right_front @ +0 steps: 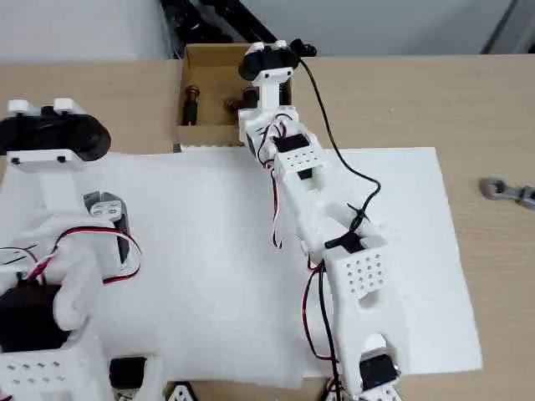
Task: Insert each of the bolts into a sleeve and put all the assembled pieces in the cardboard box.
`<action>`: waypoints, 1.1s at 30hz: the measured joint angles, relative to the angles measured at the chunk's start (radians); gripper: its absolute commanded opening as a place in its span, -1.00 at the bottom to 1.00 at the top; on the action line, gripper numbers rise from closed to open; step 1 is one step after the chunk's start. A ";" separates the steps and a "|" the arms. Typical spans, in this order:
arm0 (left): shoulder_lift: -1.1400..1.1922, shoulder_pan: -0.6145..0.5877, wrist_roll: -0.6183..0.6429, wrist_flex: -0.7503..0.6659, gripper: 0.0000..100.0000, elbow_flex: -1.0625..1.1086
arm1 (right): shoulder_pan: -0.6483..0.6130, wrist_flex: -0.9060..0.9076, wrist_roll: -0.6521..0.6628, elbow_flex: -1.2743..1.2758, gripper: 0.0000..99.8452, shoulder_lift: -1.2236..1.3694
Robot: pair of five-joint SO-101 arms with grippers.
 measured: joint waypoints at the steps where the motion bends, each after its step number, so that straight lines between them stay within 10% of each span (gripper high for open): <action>1: 0.000 0.000 0.000 0.006 -0.99 0.000 | -0.003 0.012 0.000 0.002 -0.62 -0.008; 11: 0.000 0.000 0.000 0.011 -0.99 0.005 | -0.008 0.222 -0.003 0.003 -0.65 -0.276; 16: 0.000 0.000 0.000 0.009 -0.99 0.005 | -0.008 0.423 -0.003 0.003 -1.00 -0.480; 33: 0.000 0.000 0.000 -0.011 -0.99 0.005 | -0.011 0.997 -0.003 0.002 -0.98 -1.160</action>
